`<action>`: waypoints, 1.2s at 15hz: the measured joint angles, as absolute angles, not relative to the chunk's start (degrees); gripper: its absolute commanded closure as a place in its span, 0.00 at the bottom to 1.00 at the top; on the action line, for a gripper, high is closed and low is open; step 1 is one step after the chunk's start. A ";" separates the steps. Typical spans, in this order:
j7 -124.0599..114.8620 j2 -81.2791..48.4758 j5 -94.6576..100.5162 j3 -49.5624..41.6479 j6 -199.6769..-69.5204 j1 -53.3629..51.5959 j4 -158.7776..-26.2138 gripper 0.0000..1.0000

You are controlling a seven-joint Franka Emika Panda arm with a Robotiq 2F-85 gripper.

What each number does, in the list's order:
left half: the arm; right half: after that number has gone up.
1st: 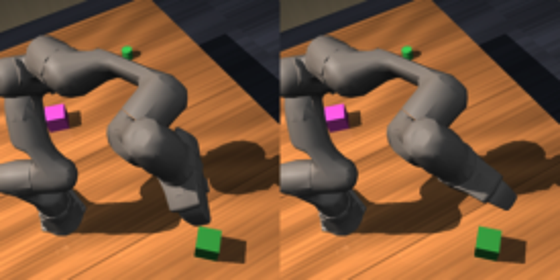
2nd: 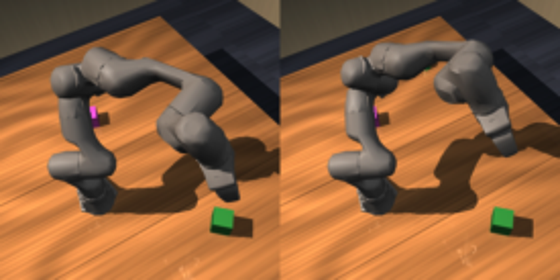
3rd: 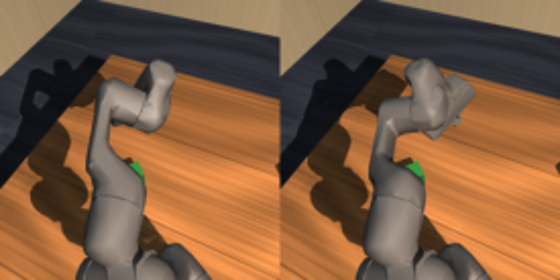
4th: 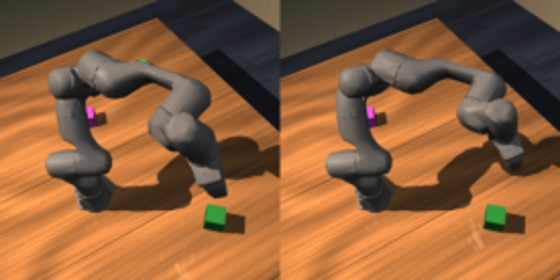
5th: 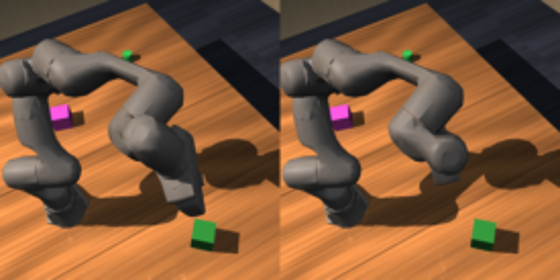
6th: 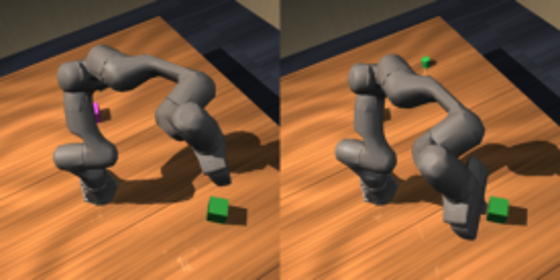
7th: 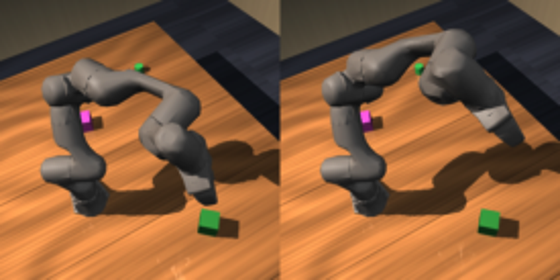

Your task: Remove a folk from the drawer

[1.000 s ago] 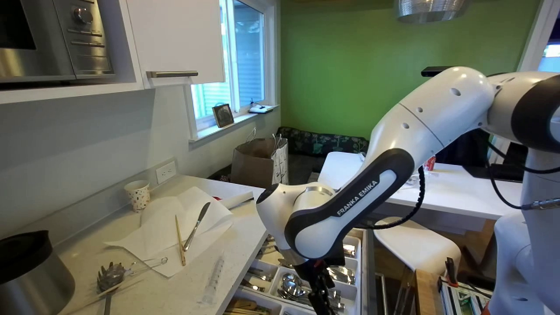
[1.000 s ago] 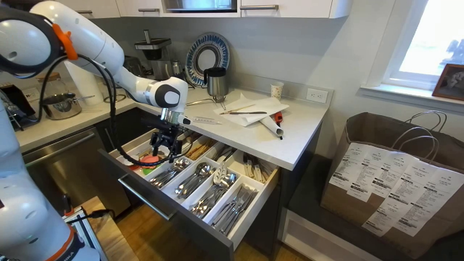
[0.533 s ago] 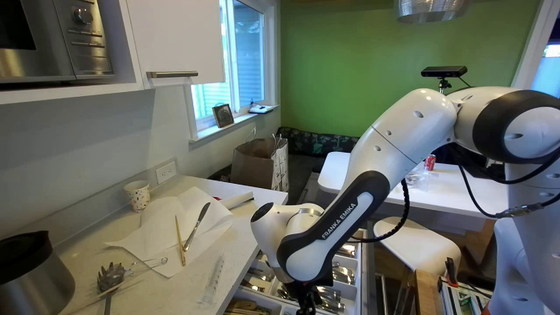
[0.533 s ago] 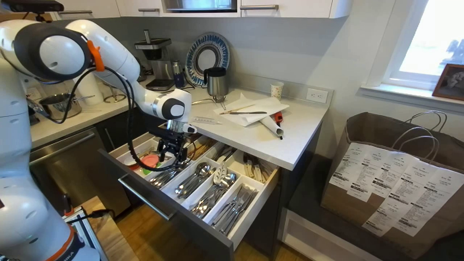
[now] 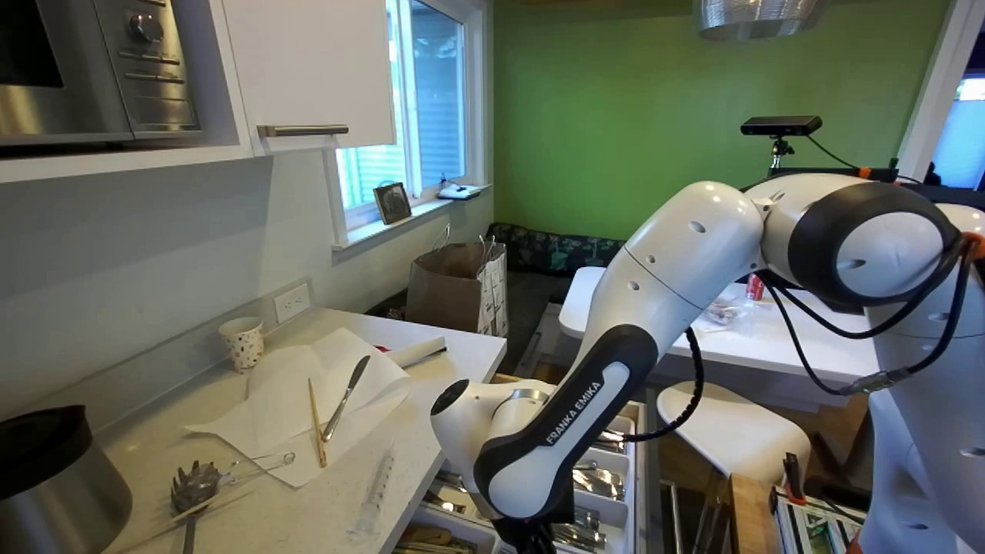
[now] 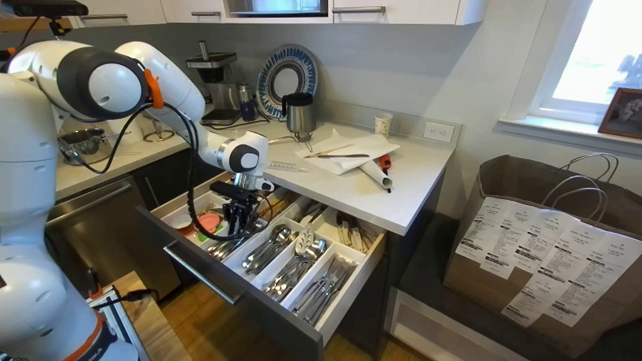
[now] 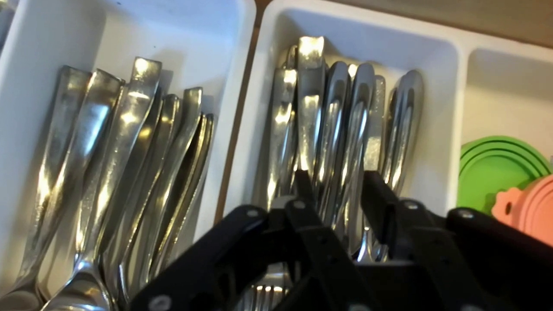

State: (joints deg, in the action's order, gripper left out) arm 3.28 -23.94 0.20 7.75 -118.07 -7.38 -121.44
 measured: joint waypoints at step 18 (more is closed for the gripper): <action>1.89 -26.44 0.29 7.66 -118.94 -7.56 -119.44 0.68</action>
